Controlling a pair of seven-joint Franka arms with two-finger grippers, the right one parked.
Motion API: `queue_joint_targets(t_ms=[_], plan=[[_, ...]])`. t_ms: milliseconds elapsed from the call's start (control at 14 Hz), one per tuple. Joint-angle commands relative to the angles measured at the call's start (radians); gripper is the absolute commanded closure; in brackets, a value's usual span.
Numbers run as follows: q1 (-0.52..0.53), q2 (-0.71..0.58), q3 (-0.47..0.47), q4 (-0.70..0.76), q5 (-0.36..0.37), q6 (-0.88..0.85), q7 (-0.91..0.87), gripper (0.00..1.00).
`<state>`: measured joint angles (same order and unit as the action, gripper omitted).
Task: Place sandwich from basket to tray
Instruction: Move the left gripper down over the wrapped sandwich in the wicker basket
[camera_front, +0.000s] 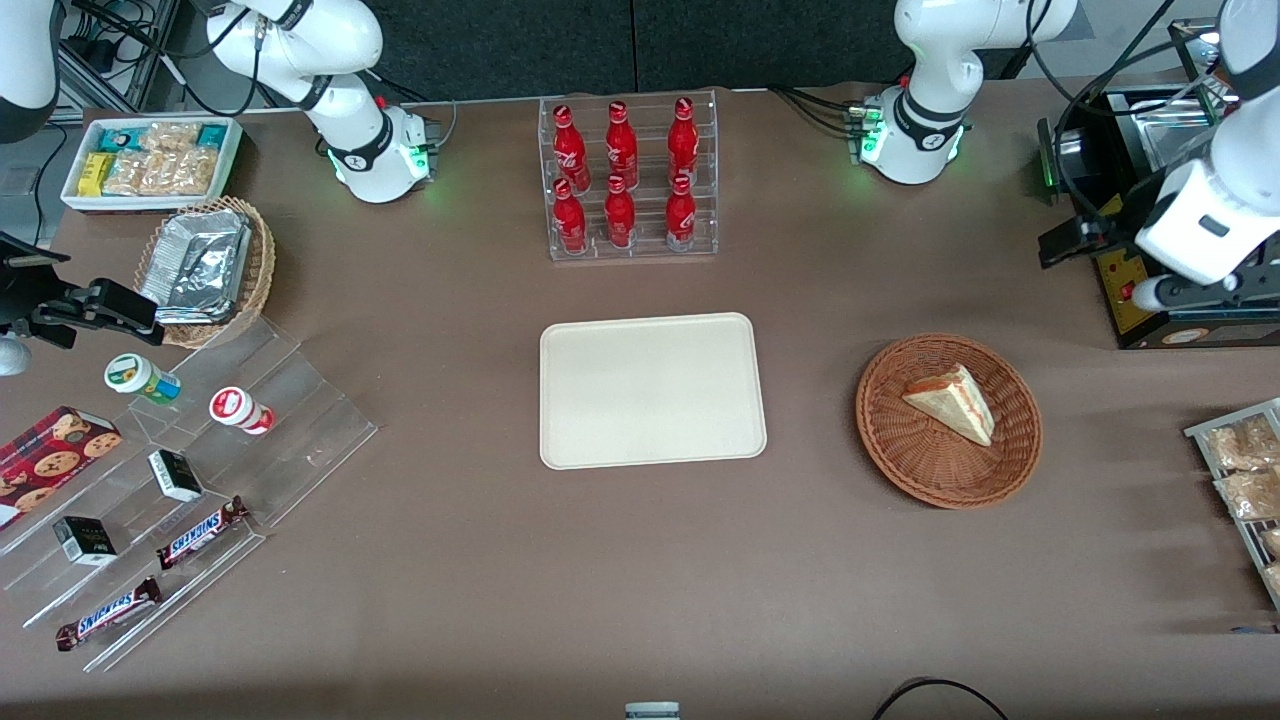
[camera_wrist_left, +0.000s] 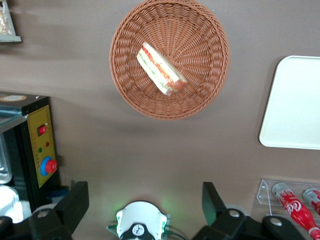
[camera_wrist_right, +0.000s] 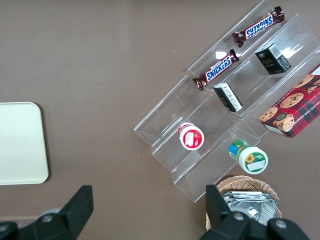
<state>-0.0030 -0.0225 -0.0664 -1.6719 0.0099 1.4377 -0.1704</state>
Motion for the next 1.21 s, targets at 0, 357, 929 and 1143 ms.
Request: queue_joint_targets(t_ms=[0, 357, 929, 1143], plan=[[-0.005, -0.013, 0.010, -0.118, 0.018, 0.117, 0.012, 0.00], [-0.002, -0.007, 0.011, -0.359, 0.019, 0.438, -0.179, 0.00], [-0.005, 0.134, 0.011, -0.457, 0.019, 0.728, -0.641, 0.00], [-0.006, 0.168, 0.010, -0.522, 0.019, 0.875, -0.720, 0.00]])
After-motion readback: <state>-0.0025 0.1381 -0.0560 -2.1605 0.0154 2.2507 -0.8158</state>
